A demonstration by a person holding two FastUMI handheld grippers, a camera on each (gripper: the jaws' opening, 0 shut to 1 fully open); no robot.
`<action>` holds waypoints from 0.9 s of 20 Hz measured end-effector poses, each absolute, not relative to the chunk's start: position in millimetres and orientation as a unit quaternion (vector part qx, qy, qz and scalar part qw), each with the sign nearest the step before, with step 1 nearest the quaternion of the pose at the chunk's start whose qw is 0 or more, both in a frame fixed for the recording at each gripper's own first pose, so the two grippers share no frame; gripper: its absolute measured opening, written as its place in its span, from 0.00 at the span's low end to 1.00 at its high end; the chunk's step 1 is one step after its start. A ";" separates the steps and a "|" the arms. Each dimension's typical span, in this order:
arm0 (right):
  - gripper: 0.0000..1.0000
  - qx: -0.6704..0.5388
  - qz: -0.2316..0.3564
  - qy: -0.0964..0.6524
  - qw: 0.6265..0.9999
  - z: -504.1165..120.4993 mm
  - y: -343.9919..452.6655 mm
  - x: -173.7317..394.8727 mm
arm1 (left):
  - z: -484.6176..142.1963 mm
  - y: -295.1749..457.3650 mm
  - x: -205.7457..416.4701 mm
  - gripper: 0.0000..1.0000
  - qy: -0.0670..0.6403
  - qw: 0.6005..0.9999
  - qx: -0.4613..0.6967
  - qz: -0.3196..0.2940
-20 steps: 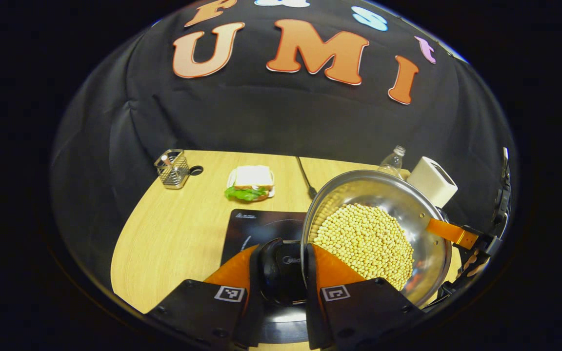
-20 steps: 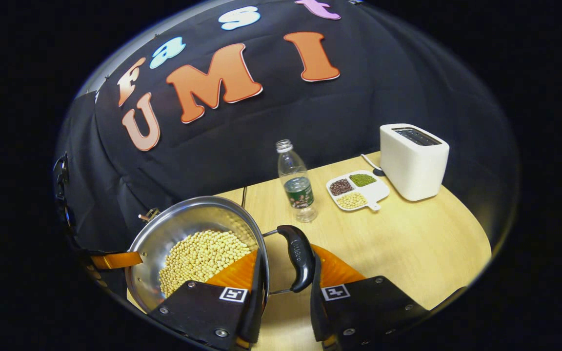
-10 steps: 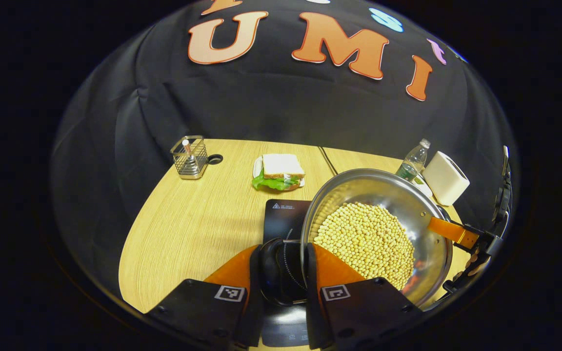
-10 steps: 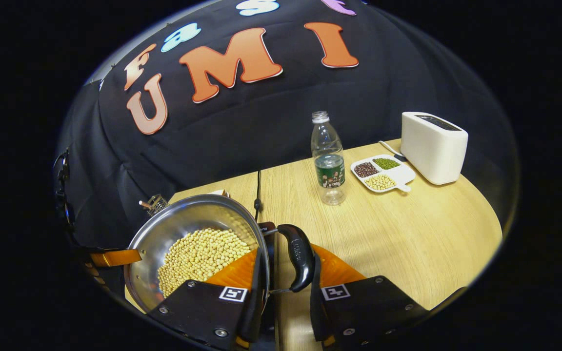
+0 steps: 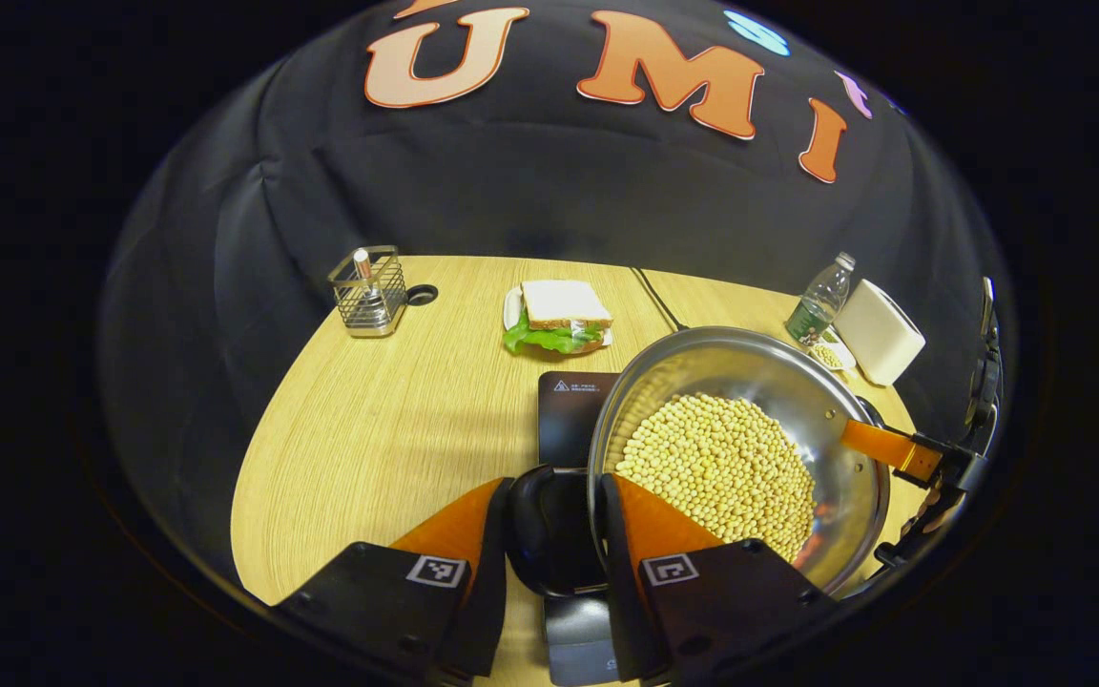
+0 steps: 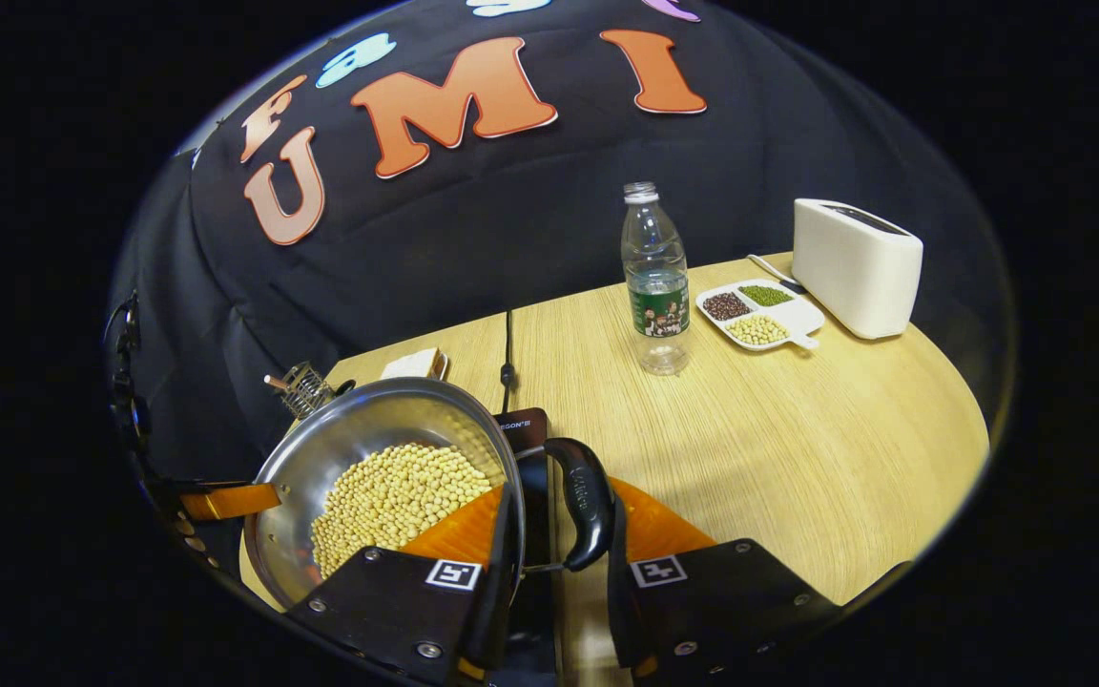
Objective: First push the handle of the pot to place it horizontally, then grasp the pot with both hands and set it on the induction cooktop.
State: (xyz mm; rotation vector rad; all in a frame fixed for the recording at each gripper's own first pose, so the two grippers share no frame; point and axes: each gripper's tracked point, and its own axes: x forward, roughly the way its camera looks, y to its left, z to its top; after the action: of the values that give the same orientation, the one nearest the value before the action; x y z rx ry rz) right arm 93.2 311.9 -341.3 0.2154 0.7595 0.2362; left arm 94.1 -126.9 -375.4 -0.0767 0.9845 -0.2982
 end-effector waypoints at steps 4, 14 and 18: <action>0.53 0.098 0.126 0.374 0.914 -341.0 309.6 87.5 | -376.5 -124.7 97.7 0.64 0.466 0.873 -0.037 -0.137; 0.94 0.073 0.107 0.268 0.955 -233.8 233.8 99.8 | -229.7 -110.2 113.5 0.99 0.293 0.953 0.017 -0.077; 0.95 0.051 0.096 0.184 0.977 -150.3 180.1 99.0 | -131.8 -126.3 98.6 0.99 0.183 0.980 0.007 -0.079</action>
State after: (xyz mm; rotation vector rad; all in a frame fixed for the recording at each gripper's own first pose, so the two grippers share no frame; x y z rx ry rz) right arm 99.0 180.1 -150.3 0.1034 0.3706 0.1930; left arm 98.6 -126.3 -131.8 0.0140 0.3693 -0.1599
